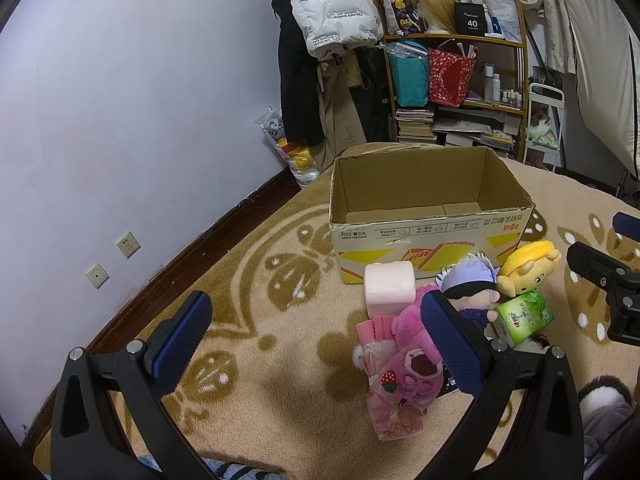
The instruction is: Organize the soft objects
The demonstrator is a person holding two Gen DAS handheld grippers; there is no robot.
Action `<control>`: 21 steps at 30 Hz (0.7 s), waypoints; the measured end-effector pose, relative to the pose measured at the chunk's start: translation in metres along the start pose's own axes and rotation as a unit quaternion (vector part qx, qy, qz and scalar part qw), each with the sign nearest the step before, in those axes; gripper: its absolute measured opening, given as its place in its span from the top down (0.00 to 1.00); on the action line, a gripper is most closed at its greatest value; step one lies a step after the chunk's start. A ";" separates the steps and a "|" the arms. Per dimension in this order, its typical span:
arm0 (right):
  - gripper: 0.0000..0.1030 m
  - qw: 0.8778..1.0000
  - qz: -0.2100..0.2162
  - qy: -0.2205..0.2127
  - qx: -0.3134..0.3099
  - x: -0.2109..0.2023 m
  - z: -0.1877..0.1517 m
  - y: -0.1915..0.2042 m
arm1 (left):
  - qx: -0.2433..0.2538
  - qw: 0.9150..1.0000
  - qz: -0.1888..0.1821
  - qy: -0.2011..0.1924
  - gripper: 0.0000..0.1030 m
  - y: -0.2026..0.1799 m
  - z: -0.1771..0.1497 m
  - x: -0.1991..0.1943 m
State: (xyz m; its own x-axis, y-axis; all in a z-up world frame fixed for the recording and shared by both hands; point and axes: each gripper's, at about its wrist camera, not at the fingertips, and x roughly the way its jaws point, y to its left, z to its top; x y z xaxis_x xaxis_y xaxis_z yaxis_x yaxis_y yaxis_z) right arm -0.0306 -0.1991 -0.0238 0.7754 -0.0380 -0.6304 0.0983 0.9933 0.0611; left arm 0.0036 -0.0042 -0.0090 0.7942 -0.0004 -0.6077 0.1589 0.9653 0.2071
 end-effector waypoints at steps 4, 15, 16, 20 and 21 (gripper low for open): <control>0.00 1.000 0.000 0.000 0.000 0.000 0.001 0.001 | -0.001 1.000 0.000 0.000 0.00 0.000 0.000 0.000; 0.00 1.000 0.000 0.001 0.010 0.006 -0.005 -0.007 | 0.001 1.000 -0.027 0.004 0.00 -0.007 -0.001 -0.001; 0.00 1.000 0.000 0.002 0.013 0.006 -0.001 -0.010 | 0.001 0.999 -0.033 0.007 0.00 -0.009 0.000 0.001; 0.00 1.000 -0.002 0.013 0.019 0.018 0.010 -0.014 | -0.004 0.997 -0.065 0.034 0.00 -0.015 0.004 0.013; 0.00 1.000 -0.004 0.018 0.020 0.021 0.010 -0.015 | -0.006 0.996 -0.072 0.043 0.00 -0.015 0.005 0.017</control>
State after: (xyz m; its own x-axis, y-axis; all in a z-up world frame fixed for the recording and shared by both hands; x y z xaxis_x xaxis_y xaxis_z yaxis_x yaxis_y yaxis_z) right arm -0.0090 -0.2155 -0.0300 0.7516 -0.0414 -0.6583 0.1296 0.9878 0.0859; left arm 0.0176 -0.0200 -0.0191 0.7106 -0.1178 -0.6937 0.2599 0.9601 0.1032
